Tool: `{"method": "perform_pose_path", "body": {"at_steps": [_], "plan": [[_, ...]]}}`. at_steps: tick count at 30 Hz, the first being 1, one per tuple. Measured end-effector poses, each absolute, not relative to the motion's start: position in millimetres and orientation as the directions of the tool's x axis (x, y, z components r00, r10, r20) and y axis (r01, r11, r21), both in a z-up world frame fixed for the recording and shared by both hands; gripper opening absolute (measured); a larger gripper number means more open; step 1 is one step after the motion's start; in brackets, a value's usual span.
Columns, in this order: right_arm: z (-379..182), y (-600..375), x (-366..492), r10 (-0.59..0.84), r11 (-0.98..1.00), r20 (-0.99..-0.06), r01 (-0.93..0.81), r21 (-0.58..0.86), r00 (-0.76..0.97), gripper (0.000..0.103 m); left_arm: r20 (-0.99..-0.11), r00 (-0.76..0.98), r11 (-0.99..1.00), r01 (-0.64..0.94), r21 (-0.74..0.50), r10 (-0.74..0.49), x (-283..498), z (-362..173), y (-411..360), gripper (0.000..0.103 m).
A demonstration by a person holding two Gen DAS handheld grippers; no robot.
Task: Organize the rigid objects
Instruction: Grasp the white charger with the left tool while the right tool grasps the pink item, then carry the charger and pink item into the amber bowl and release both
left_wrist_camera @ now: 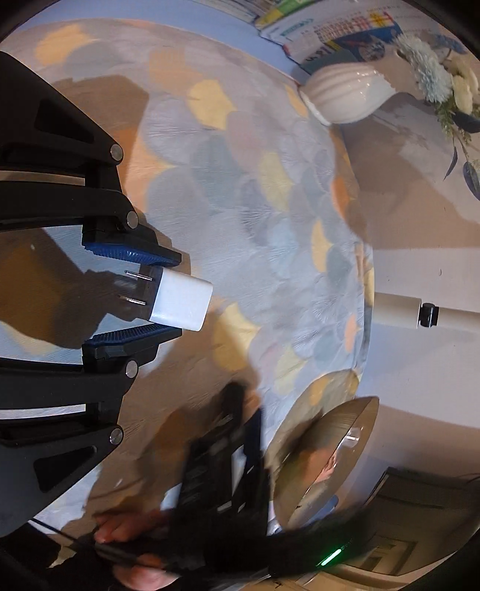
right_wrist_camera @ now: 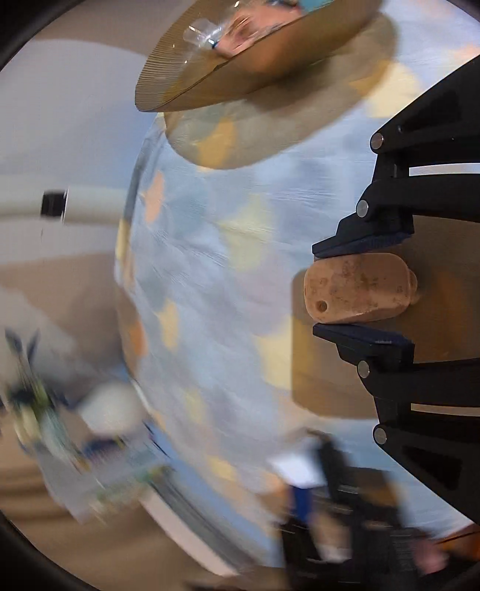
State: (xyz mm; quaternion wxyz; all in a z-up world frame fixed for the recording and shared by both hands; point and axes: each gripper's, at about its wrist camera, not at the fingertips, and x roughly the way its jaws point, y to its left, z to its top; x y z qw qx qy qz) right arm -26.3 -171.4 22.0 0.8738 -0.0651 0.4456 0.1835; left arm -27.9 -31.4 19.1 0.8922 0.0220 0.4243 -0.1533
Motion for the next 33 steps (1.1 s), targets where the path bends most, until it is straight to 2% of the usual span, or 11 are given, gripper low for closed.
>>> {"method": "perform_pose_path", "body": {"at_steps": [4, 6, 8, 10, 14, 19, 20, 23, 27, 33], "plan": [[19.0, -177.7, -79.5, 0.254, 0.917, -0.807, -0.399, 0.025, 0.533, 0.035, -0.747, 0.610, 0.949, 0.300, -0.094, -0.267, -44.4, 23.6, -34.3, 0.028], [19.4, -192.0, -88.9, 0.268, 0.925, -0.805, -0.376, 0.060, 0.530, 0.040, -0.745, 0.621, 0.950, 0.307, -0.054, -0.243, -48.4, 20.3, -40.4, 0.028], [23.6, -209.1, -97.0, 0.244, 0.947, -0.801, -0.313, 0.074, 0.546, 0.066, -0.756, 0.615, 0.947, 0.320, -0.021, -0.224, -49.5, 16.6, -46.6, 0.028], [24.7, -214.9, -97.9, 0.209, 0.961, -0.800, -0.269, 0.061, 0.563, 0.069, -0.747, 0.628, 0.939, 0.342, 0.013, -0.218, -54.1, 17.0, -52.6, 0.028], [25.5, -205.2, -102.1, 0.181, 0.958, -0.805, -0.288, 0.013, 0.565, 0.069, -0.740, 0.635, 0.928, 0.371, 0.039, -0.223, -61.2, 16.6, -56.6, 0.028], [20.3, -195.5, -101.4, 0.141, 0.952, -0.819, -0.302, -0.041, 0.557, 0.069, -0.736, 0.636, 0.936, 0.351, 0.009, -0.231, -60.7, 17.5, -51.4, 0.028], [20.9, -198.5, -101.8, 0.129, 0.958, -0.815, -0.283, -0.045, 0.565, 0.055, -0.733, 0.639, 0.936, 0.351, 0.011, -0.231, -61.0, 17.8, -51.7, 0.028], [22.2, -206.0, -101.2, 0.131, 0.967, -0.808, -0.255, -0.025, 0.575, 0.039, -0.729, 0.648, 0.934, 0.357, 0.032, -0.223, -63.0, 17.9, -55.1, 0.028], [24.8, -202.0, -111.5, 0.133, 0.961, -0.801, -0.275, -0.041, 0.584, 0.038, -0.738, 0.644, 0.933, 0.354, 0.055, -0.201, -62.6, 16.3, -59.2, 0.028], [50.9, -237.8, -120.5, 0.186, 0.973, -0.768, -0.225, 0.056, 0.613, 0.038, -0.742, 0.640, 0.926, 0.370, 0.072, -0.198, -57.7, 25.1, -70.7, 0.028]]}}
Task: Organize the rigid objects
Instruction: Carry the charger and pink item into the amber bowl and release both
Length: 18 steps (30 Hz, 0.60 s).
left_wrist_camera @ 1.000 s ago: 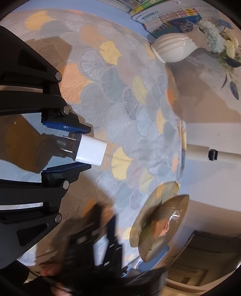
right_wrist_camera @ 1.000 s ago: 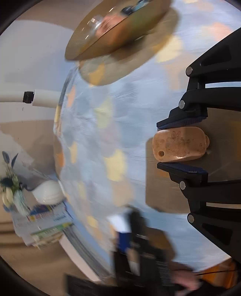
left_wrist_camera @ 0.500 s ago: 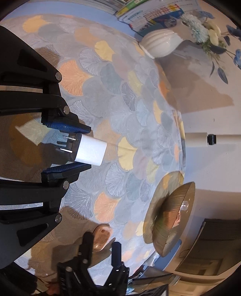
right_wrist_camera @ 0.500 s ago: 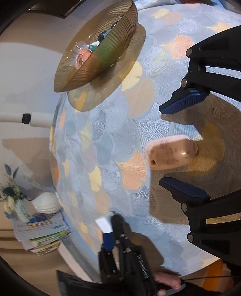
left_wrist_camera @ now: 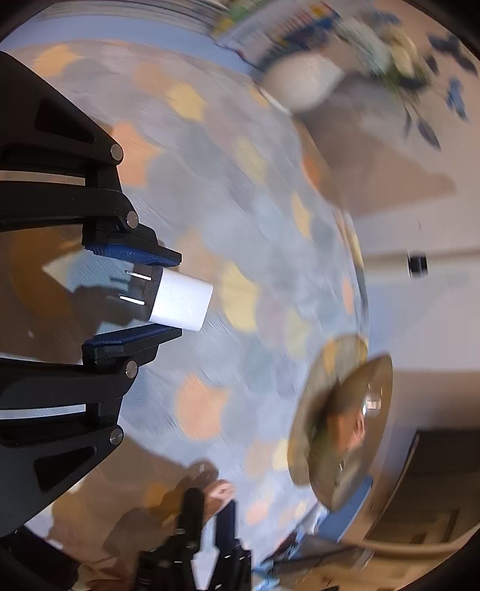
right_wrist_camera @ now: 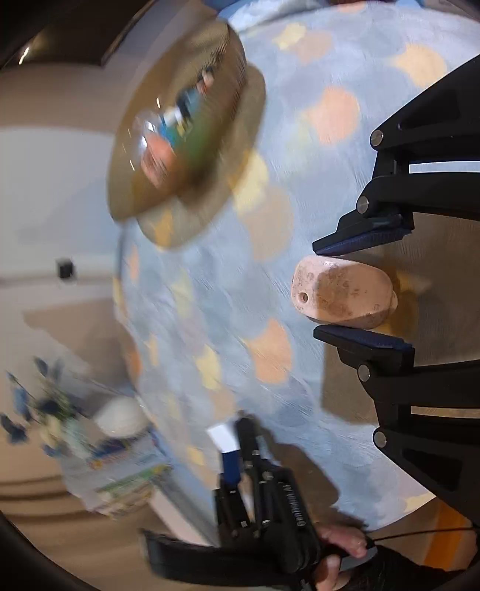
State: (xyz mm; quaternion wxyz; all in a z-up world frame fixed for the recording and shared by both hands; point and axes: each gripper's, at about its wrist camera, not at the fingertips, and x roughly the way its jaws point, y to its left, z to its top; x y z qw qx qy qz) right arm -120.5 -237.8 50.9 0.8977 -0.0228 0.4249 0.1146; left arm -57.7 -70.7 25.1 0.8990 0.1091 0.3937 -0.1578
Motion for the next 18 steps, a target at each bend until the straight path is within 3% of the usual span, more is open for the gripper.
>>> {"method": "perform_pose_path", "body": {"at_steps": [6, 12, 16, 17, 18], "plan": [[127.6, -321.7, -99.0, 0.004, 1.000, -0.654, 0.010, 0.017, 0.756, 0.038, -0.663, 0.671, 0.868, 0.493, 0.063, -0.333, -30.1, 84.8, -126.1, 0.028], [140.1, -402.3, -47.8, -0.051, 0.965, -0.681, 0.211, 0.154, 0.730, 0.038, -0.638, 0.643, 0.829, 0.559, 0.014, -0.423, 40.0, 111.9, -199.8, 0.028], [130.2, -425.5, -13.6, -0.012, 0.953, -0.700, 0.221, 0.209, 0.714, 0.038, -0.653, 0.618, 0.819, 0.574, -0.005, -0.437, 75.3, 104.5, -235.3, 0.030], [131.7, -427.9, -6.4, 0.002, 0.954, -0.693, 0.206, 0.217, 0.721, 0.038, -0.659, 0.611, 0.816, 0.577, -0.009, -0.439, 83.6, 101.6, -243.5, 0.034], [133.2, -427.8, -2.9, 0.001, 0.956, -0.685, 0.200, 0.213, 0.728, 0.038, -0.668, 0.603, 0.817, 0.577, -0.014, -0.437, 91.0, 99.4, -250.1, 0.048]]}}
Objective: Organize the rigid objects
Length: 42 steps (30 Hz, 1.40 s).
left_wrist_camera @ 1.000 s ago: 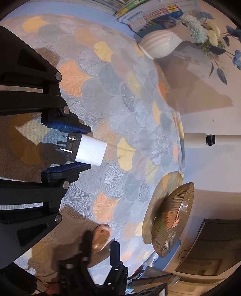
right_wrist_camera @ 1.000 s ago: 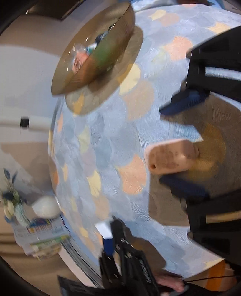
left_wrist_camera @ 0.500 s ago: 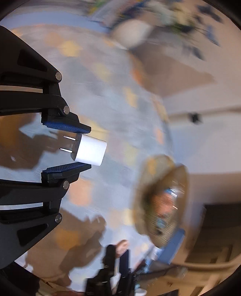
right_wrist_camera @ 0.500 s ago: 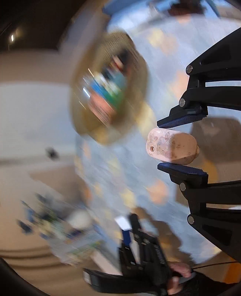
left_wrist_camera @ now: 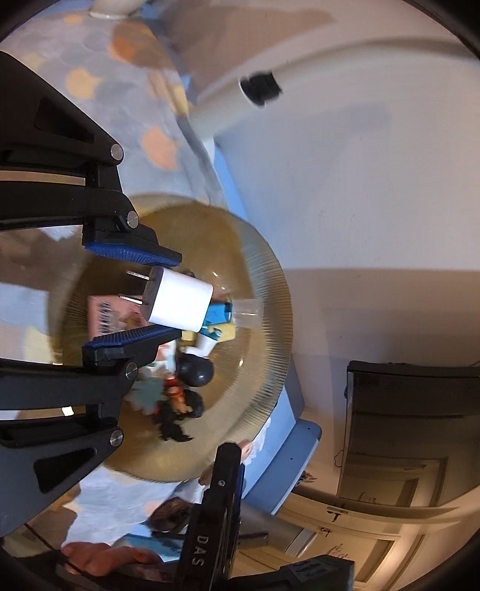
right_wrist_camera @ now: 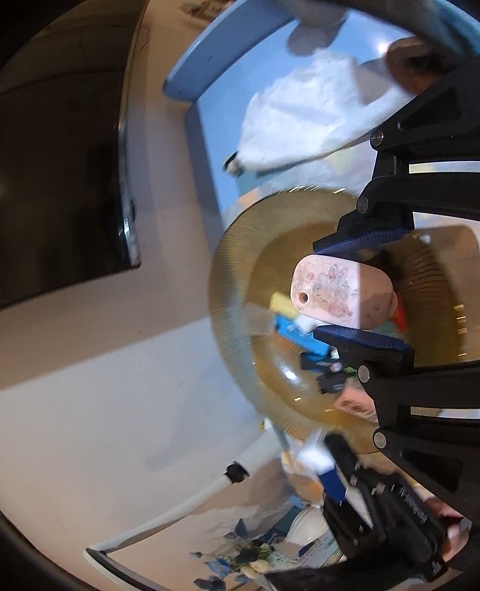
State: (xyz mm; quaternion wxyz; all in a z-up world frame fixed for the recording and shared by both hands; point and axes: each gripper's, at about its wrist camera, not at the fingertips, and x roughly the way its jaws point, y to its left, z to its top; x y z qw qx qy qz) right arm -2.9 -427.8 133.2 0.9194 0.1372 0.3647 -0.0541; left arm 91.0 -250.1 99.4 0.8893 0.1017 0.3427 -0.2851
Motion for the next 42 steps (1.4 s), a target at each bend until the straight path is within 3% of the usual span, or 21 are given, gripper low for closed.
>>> {"method": "perform_pose_path", "body": {"at_steps": [3, 9, 13, 16, 17, 19, 24, 29, 31, 32, 38, 42], "plan": [[137.3, -427.2, -1.1, -0.103, 0.961, -0.666, 0.246, 0.124, 0.739, 0.046, -0.674, 0.580, 0.812, 0.581, -0.050, -0.457, 98.8, 102.0, -253.9, 0.074], [132.1, -419.9, -31.3, -0.020, 0.957, -0.662, 0.207, 0.205, 0.750, 0.056, -0.617, 0.642, 0.838, 0.544, -0.052, -0.455, 71.6, 122.5, -214.1, 0.076], [136.4, -382.8, -57.0, 0.106, 0.953, -0.641, 0.107, 0.284, 0.761, 0.057, -0.589, 0.676, 0.872, 0.478, -0.105, -0.442, 37.5, 136.0, -159.0, 0.077], [139.1, -327.6, -82.0, 0.166, 0.969, -0.624, -0.008, 0.247, 0.763, 0.064, -0.584, 0.714, 0.907, 0.407, -0.104, -0.387, 6.8, 139.5, -118.4, 0.094], [135.3, -307.5, -88.8, 0.176, 0.974, -0.626, -0.041, 0.224, 0.760, 0.073, -0.597, 0.726, 0.929, 0.358, -0.096, -0.341, -4.8, 135.0, -101.8, 0.097], [124.3, -274.7, -98.9, 0.188, 0.979, -0.635, -0.088, 0.185, 0.749, 0.086, -0.642, 0.720, 0.959, 0.269, -0.093, -0.264, -14.7, 118.1, -80.8, 0.097], [72.3, -205.9, -107.4, 0.139, 0.989, -0.713, -0.137, 0.061, 0.687, 0.086, -0.716, 0.672, 0.982, 0.118, -0.148, -0.189, -43.4, 54.2, -35.3, 0.097], [42.2, -181.3, -104.6, -0.006, 0.986, -0.712, -0.116, -0.122, 0.702, 0.086, -0.720, 0.683, 0.993, 0.092, -0.079, -0.121, -54.2, 15.2, -27.7, 0.097], [38.3, -184.2, -99.8, 0.006, 0.986, -0.733, -0.125, -0.108, 0.680, 0.086, -0.744, 0.659, 0.993, 0.080, -0.083, -0.115, -46.2, 3.2, -24.0, 0.099], [36.7, -188.8, -97.7, 0.014, 0.989, -0.739, -0.119, -0.090, 0.674, 0.086, -0.799, 0.586, 0.991, 0.062, -0.121, -0.134, -34.9, -8.0, -19.4, 0.102], [26.3, -208.0, -84.6, 0.014, 0.999, -0.792, -0.046, -0.018, 0.610, 0.086, -0.761, 0.614, 0.974, 0.065, -0.217, -0.210, -36.4, -3.7, -4.1, 0.102], [20.5, -212.9, -79.8, 0.017, 1.000, -0.818, -0.029, 0.000, 0.575, 0.087, -0.768, 0.613, 0.980, 0.061, -0.191, -0.188, -38.0, -4.3, -7.5, 0.102]]}}
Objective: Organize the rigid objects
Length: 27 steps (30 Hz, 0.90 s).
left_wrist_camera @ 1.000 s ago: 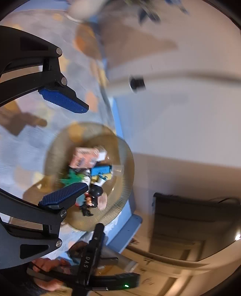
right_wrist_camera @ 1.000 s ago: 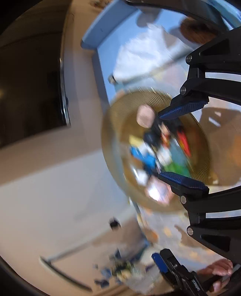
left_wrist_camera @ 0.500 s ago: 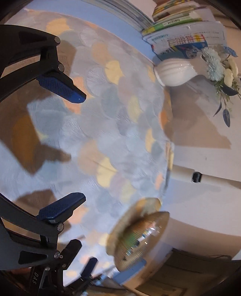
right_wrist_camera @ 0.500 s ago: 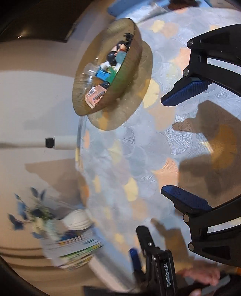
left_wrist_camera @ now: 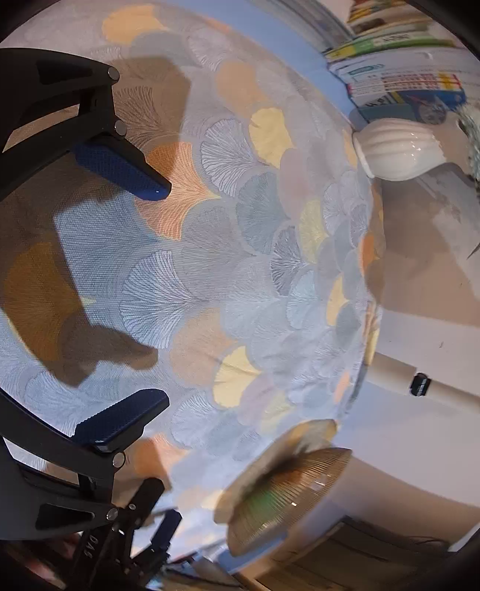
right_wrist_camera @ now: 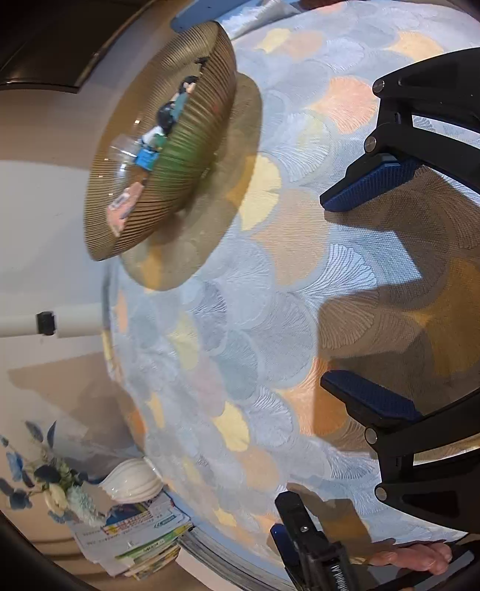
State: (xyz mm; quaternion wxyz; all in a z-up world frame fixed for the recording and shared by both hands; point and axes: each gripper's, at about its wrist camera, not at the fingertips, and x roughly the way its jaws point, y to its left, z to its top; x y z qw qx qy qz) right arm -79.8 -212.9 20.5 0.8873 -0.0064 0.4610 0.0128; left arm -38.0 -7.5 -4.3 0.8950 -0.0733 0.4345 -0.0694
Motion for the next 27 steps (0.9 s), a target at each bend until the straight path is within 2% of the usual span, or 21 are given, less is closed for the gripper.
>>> {"method": "perform_pose_path", "body": {"at_steps": [7, 20, 27], "plan": [[20.4, -211.0, -78.8, 0.011, 1.000, -0.819, -0.030, -0.007, 0.574, 0.090, -0.811, 0.582, 0.998, 0.065, -0.022, -0.056, -30.3, -12.0, -32.4, 0.102], [18.6, -207.1, -79.1, 0.011, 0.999, -0.831, -0.035, -0.010, 0.557, 0.100, -0.815, 0.579, 0.998, 0.056, -0.003, -0.034, -28.6, -12.5, -34.4, 0.103], [17.1, -205.0, -78.4, 0.013, 0.999, -0.836, -0.043, -0.013, 0.549, 0.103, -0.806, 0.591, 0.999, 0.047, 0.004, -0.025, -26.1, -13.0, -35.7, 0.103]]}}
